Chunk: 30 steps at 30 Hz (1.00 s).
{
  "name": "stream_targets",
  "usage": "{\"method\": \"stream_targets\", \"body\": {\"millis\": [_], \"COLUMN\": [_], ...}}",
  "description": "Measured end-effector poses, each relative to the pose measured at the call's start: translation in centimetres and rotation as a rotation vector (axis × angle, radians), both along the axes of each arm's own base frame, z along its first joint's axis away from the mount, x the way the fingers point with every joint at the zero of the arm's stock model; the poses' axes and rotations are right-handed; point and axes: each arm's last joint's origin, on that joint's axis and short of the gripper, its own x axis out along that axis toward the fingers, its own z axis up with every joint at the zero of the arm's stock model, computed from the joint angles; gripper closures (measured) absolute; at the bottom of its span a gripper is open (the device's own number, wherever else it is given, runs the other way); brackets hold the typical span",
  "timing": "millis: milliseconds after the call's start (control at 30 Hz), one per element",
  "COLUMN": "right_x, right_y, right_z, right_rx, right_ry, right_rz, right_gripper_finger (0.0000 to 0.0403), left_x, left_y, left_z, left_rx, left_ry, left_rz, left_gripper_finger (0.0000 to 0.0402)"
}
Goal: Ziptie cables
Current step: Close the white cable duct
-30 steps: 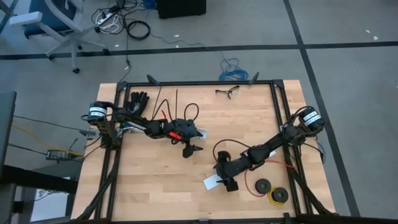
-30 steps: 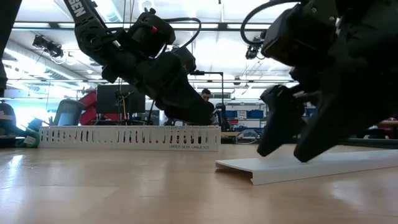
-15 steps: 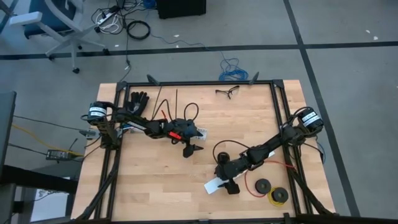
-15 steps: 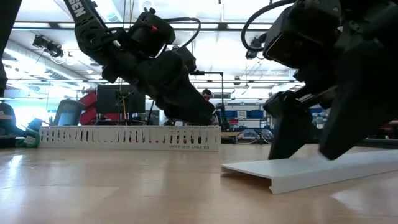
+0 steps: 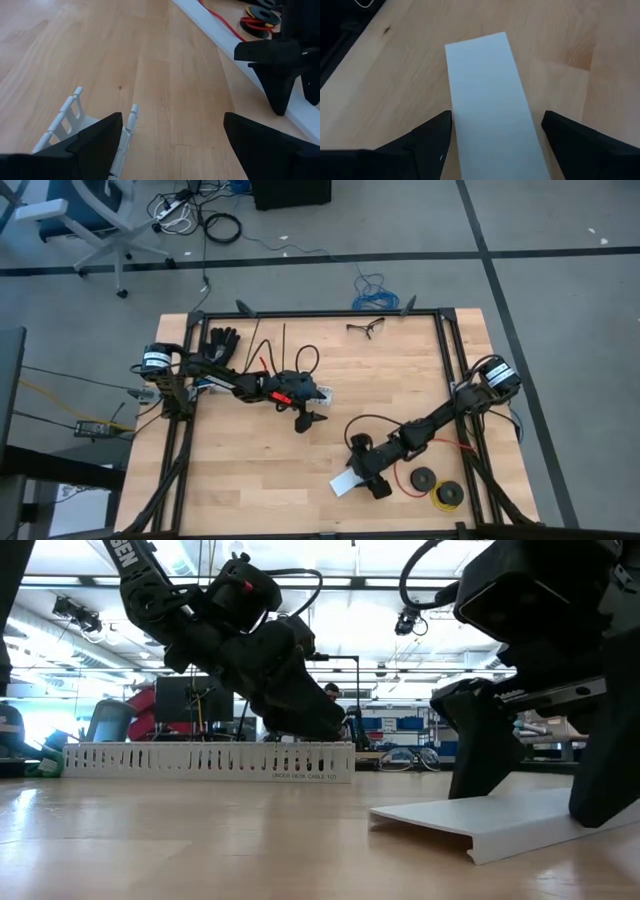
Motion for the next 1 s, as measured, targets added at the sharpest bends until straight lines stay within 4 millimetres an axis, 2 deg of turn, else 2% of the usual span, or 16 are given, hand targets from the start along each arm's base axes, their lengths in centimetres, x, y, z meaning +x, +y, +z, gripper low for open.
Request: {"method": "stream_targets", "body": {"millis": [333,733,1000], "right_x": [-0.10,-0.06,-0.05], "right_y": [0.22,0.16,0.14], "right_z": [-0.42,-0.48,-0.54], "right_rx": [-0.046,-0.050,-0.070], "right_ry": [-0.016,-0.021,-0.031], "right_rz": [-0.002,-0.008,0.001], "right_gripper_finger": [0.0102,0.0186,0.0159], "left_x": [0.00,0.00,0.01], "left_y": [0.00,0.00,-0.01], "left_z": [0.01,0.01,0.02], "left_rx": [-0.001,-0.003,-0.029], "left_ry": [-0.001,-0.001,0.000], "left_rz": [0.000,-0.002,0.013], "left_gripper_finger": [0.0041,0.0041,0.0041]}}
